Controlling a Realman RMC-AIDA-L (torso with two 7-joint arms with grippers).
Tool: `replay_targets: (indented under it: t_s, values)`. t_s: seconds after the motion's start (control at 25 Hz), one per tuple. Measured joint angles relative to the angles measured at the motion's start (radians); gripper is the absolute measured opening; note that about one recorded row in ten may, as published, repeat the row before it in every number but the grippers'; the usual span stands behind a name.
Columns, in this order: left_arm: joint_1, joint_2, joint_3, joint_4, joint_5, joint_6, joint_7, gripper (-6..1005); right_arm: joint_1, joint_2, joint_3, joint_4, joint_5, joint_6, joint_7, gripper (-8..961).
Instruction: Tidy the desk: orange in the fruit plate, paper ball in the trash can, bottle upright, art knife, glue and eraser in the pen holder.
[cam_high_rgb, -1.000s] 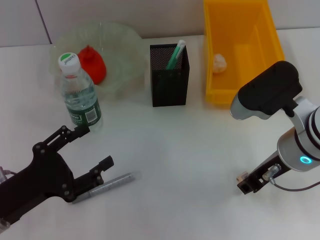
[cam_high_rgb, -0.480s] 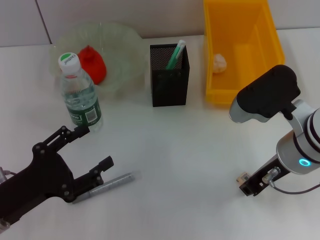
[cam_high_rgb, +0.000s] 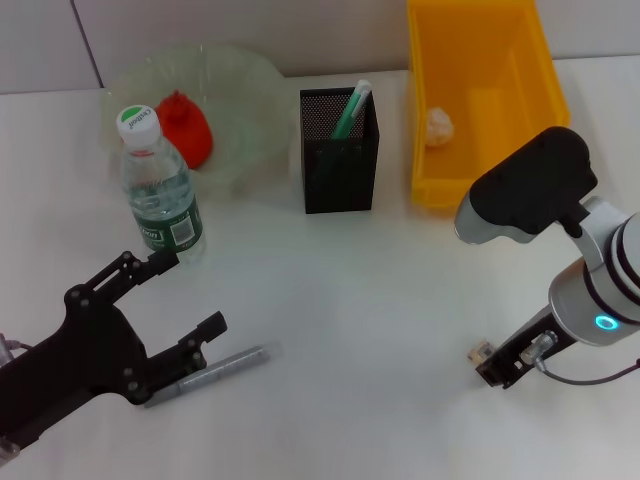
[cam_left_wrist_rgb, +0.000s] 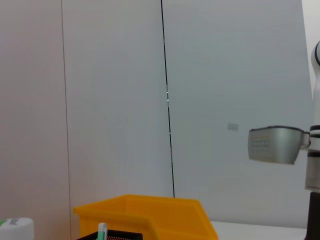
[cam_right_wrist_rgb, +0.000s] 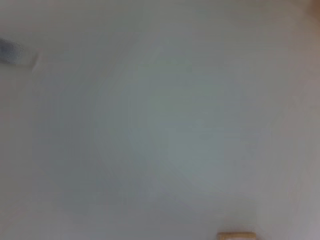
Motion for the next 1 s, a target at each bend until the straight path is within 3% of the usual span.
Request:
replay_targets:
  t_s: [0.16,0.24,0.32,0.44,0.56,0.64,0.72,0.84,1.0]
  values:
    - [0.000,0.000,0.000,0.000,0.000,0.000,0.000,814,-0.013,-0.004,0.023,-0.092,0.009,-0.031,-0.004,260]
    - [0.001,0.000,0.001,0.000,0.000,0.000,0.000,814,-0.013,-0.006,0.095,-0.207,0.012,-0.090,-0.016,266]
    - [0.001,0.000,0.001,0.000,0.000,0.000,0.000,814,-0.009,-0.007,0.124,-0.242,0.012,-0.104,-0.020,272]
    - [0.000,0.000,0.001,0.000,0.000,0.001,0.000,815,0.030,-0.007,0.244,-0.373,0.012,-0.139,-0.036,282]
    - [0.000,0.000,0.001,0.000,0.000,0.002,0.001,815,0.071,-0.008,0.290,-0.401,0.012,-0.139,-0.040,291]
    - [-0.002,0.000,0.001,0.000,0.000,0.002,0.001,815,0.143,-0.008,0.345,-0.383,0.012,-0.122,-0.049,297]
    - [-0.003,0.000,0.001,0.000,0.000,0.002,0.001,814,0.172,-0.008,0.358,-0.362,0.012,-0.108,-0.052,304]
    - [-0.006,0.000,0.001,0.000,0.000,0.002,0.002,814,0.273,-0.009,0.378,-0.231,0.008,-0.042,-0.066,313]
    - [-0.008,0.000,0.001,0.000,0.000,0.002,0.002,815,0.336,-0.009,0.392,-0.111,0.006,0.020,-0.077,325]
